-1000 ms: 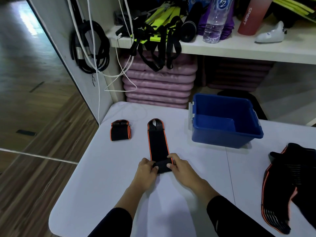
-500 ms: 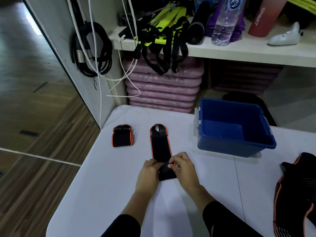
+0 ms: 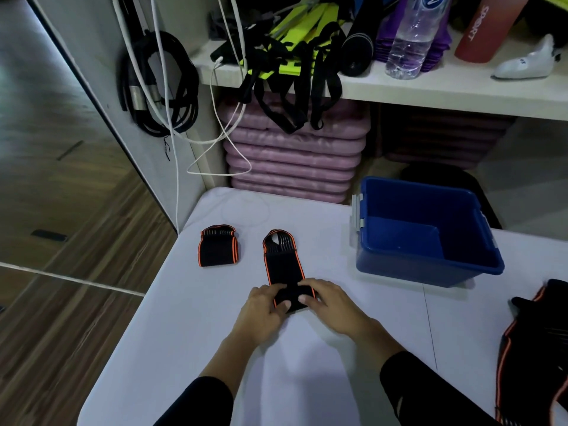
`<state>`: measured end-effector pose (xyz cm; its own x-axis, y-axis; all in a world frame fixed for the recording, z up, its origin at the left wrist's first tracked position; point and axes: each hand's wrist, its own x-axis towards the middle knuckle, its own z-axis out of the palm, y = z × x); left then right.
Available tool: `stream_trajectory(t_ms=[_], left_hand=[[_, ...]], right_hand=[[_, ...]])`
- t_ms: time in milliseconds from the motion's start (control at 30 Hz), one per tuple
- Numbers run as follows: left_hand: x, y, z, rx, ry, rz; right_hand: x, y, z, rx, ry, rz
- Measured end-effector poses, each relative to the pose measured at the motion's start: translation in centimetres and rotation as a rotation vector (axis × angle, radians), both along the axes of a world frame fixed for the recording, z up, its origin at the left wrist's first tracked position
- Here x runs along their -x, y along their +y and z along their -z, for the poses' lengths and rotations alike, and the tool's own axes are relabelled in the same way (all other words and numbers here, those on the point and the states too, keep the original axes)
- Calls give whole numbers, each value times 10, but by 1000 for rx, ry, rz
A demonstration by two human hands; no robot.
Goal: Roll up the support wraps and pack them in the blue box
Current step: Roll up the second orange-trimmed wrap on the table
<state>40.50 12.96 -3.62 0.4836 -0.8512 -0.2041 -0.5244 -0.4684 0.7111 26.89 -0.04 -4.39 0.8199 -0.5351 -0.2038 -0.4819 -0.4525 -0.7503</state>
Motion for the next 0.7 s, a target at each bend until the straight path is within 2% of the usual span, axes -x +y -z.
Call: stream_trajectory(t_ms=[67, 233, 367, 533, 633, 700], left_hand=[[-3, -8, -1, 20, 53, -89], [-2, -20, 0, 115, -32, -246], [0, -19, 1, 201, -164, -152], [0, 3, 15, 83, -215, 52], [-1, 4, 20, 73, -280, 82], [-2, 1, 15, 101, -259, 37]], right_hand=[[-10, 3, -1, 2, -13, 53], [-26, 9, 1, 147, -124, 231], [-27, 7, 0, 200, -246, 209], [-6, 6, 11, 147, -166, 13], [-4, 4, 12, 145, -175, -52], [-5, 2, 8, 138, -197, -58]])
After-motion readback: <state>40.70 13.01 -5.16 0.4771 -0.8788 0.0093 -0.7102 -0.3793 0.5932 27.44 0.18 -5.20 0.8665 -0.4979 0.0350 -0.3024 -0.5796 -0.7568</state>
